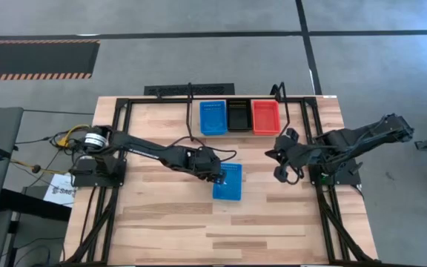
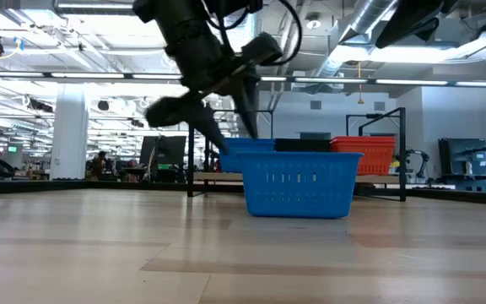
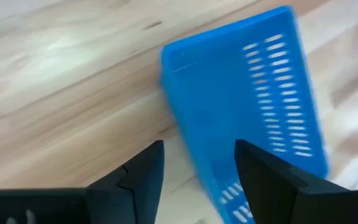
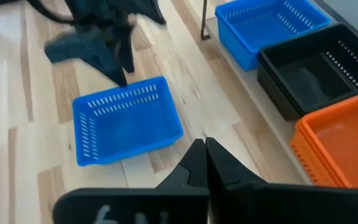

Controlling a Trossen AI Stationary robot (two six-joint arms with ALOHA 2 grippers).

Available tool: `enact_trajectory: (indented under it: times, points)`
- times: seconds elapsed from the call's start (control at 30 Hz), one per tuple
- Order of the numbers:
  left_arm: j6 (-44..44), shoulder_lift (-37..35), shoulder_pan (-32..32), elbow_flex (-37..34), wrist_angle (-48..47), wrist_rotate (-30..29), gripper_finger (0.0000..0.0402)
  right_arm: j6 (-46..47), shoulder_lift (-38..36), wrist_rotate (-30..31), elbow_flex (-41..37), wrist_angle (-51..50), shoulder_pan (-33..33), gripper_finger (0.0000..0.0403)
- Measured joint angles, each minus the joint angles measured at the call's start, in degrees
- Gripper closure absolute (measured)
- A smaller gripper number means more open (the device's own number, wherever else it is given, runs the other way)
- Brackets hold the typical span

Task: Stack baskets on shelf by color
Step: Stack the blue bin on top of the blue bin on the shelf

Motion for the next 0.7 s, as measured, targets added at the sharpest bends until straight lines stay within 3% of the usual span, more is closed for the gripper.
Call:
enact_trajectory:
  times: [0.5, 0.6, 0.7]
  points:
    - [-2.1, 5.9, 0.0, 0.2, 4.8, 1.9, 0.0224, -1.1, 0.4, -0.3, -0.1, -2.9, 1.0, 0.0399]
    - [-0.5, 5.8, 0.0, 0.3, 4.7, 1.8, 0.0258, -1.1, 0.6, -0.3, 0.0, -2.5, 1.2, 0.0400]
    - [2.7, 5.7, 0.0, 0.3, 4.0, 1.4, 0.0330, -1.1, 0.5, -0.3, 0.0, -2.3, 1.2, 0.0399]
